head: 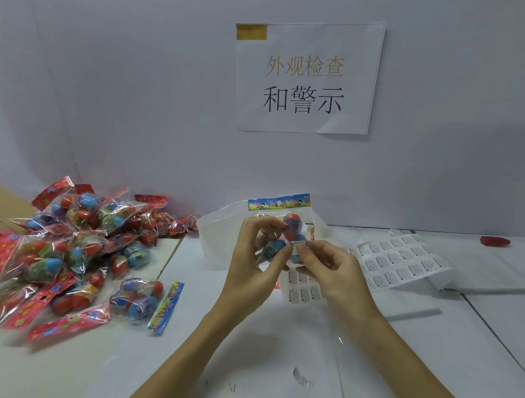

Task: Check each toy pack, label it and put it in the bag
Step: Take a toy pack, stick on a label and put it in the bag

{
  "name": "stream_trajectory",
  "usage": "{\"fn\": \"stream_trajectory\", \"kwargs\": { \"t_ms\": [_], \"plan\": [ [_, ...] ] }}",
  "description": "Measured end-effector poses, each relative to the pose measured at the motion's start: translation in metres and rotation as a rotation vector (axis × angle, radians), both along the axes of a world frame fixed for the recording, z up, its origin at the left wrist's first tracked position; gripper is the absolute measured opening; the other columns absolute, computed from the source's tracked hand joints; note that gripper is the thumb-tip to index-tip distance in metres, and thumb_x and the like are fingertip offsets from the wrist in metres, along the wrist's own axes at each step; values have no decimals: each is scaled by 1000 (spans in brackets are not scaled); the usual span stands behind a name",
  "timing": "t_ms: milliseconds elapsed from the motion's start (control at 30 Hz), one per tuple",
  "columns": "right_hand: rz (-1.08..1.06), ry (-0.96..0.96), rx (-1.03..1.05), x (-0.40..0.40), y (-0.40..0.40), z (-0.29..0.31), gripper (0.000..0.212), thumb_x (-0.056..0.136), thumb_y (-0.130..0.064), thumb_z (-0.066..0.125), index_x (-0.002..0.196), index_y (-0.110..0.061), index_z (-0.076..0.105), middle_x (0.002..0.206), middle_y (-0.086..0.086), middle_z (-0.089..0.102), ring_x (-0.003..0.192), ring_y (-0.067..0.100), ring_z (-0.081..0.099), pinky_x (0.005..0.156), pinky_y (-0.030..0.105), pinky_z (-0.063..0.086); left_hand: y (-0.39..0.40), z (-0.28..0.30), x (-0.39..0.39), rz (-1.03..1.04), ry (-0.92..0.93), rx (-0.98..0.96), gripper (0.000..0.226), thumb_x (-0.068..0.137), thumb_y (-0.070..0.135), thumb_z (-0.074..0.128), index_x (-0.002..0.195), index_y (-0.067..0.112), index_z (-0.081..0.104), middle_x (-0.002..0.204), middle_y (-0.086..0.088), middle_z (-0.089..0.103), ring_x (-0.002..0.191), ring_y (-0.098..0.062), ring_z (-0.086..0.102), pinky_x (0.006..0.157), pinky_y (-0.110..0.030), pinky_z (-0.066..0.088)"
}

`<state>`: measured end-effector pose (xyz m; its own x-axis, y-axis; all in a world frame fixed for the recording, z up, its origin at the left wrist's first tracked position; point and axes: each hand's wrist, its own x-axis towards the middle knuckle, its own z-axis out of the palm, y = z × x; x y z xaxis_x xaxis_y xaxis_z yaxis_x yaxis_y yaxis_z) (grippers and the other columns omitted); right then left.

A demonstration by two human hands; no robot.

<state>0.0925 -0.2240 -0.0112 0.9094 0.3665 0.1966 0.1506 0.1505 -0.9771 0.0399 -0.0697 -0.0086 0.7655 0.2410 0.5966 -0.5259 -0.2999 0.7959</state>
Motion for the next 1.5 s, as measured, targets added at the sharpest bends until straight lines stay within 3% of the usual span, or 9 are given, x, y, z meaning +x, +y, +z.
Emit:
{"fn": "stream_trajectory", "kwargs": {
  "t_ms": [133,267,467,667,900,1100,1200,1367,1500],
  "plan": [
    [101,298,286,2,-3,6,46,73,-28,84,110,-3,72,103,15,78,99,22,76,87,25,60,0,4,-2,-12,-10,-46,62,90,18,80,133,41,42,132,15,58,118,-18,65,87,-30,60],
    [25,90,68,3,-10,15,40,78,-31,79,110,-8,72,101,10,78,95,21,77,77,26,61,5,9,1,60,24,-200,79,89,31,80,148,39,29,116,5,69,109,-21,70,84,-26,59],
    [50,-71,-88,1,-15,19,36,80,-41,77,107,-18,73,93,5,77,80,11,71,69,26,59,18,12,3,-16,314,-397,33,73,56,76,97,33,80,93,0,77,85,-14,72,70,-26,59],
    [-39,-21,26,5,-10,10,19,89,-23,75,97,-7,71,91,8,79,84,20,77,71,24,61,18,10,4,51,277,-475,31,77,52,75,92,26,79,85,1,74,75,-8,68,66,-20,55],
    [109,268,281,8,-10,5,42,84,-20,76,116,4,61,113,24,75,107,37,75,85,30,62,7,6,4,28,264,-334,44,80,48,75,119,28,69,102,9,76,101,-12,72,81,-24,58],
    [95,10,109,9,-15,12,60,86,-41,82,139,-46,53,131,-4,71,121,15,68,91,25,58,17,18,-3,-20,219,-203,31,82,43,77,108,25,77,100,-5,75,99,-36,67,80,-40,58],
    [250,53,186,10,-18,17,51,91,-42,76,139,-29,63,131,11,70,122,26,68,102,40,54,22,20,-6,-39,217,-110,26,83,38,80,105,25,79,100,-1,73,98,-33,64,81,-47,59],
    [82,159,263,7,-13,16,34,78,-32,79,106,-14,81,97,13,76,89,25,72,75,32,61,13,17,-8,-119,239,-8,23,83,26,85,106,22,83,98,-6,69,95,-37,61,79,-53,58],
    [178,413,490,12,-17,16,25,86,-24,73,106,-11,79,115,15,71,105,25,69,92,40,58,7,22,-7,-124,250,-123,21,82,39,77,98,28,85,98,1,71,96,-33,65,73,-42,59]
  ]
}}
